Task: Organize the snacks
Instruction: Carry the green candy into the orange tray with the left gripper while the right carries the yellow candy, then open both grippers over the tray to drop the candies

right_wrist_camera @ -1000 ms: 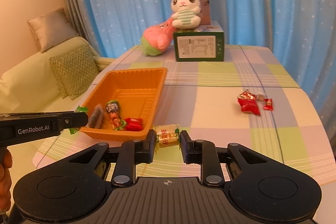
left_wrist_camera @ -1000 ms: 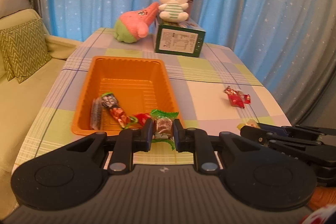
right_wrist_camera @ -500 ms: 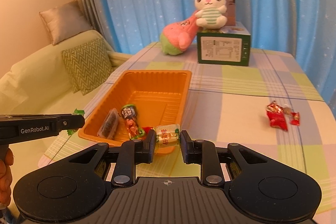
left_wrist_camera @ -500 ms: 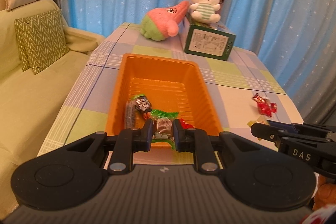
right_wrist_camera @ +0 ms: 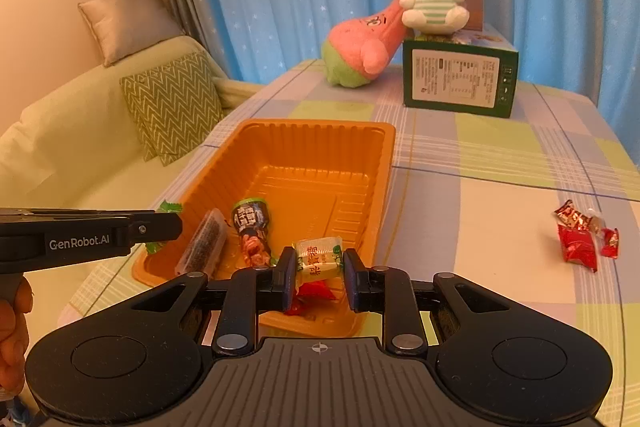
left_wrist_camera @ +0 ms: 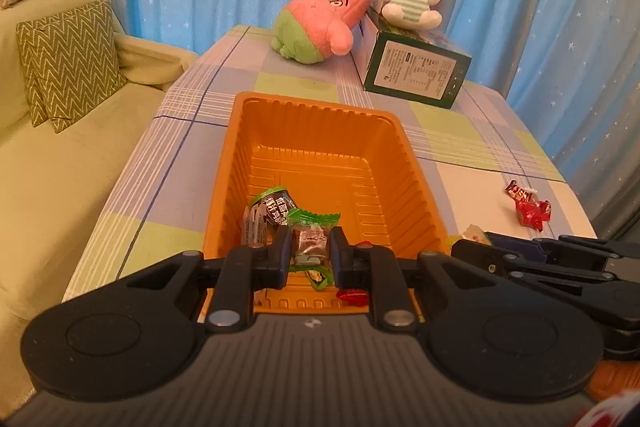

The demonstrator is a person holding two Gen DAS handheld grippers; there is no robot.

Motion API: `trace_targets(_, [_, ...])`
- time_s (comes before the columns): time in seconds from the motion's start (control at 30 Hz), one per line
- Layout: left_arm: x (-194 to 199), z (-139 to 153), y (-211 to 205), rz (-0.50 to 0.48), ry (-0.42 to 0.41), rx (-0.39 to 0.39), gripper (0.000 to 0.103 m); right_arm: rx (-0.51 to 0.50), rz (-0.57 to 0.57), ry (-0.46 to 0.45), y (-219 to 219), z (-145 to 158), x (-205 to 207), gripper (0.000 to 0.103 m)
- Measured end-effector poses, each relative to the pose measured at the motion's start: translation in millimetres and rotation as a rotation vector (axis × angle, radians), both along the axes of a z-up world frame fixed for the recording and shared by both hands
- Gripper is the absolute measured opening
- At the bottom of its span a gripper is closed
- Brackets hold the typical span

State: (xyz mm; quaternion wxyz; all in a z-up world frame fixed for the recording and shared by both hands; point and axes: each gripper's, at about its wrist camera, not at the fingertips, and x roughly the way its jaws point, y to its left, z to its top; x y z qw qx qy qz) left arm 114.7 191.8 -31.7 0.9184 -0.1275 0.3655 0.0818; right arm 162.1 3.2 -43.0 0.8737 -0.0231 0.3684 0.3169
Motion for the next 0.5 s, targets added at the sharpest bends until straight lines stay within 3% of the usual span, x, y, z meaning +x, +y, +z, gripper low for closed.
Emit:
trace_targets(0.23, [20,-13,3,-0.02,0.015,-0.011,0.018,-0.002,-0.002,0.017,7,-10,13,0.025])
trace_targets(0.33, [24,-14,3,-0.022,0.024,0.001,0.029,-0.002,-0.003,0.022,8,-13,17,0.025])
trace_targets(0.5, [14,-10,8,-0.012,0.016,0.006,0.03,0.003,-0.008,0.026,6,-14,18,0.025])
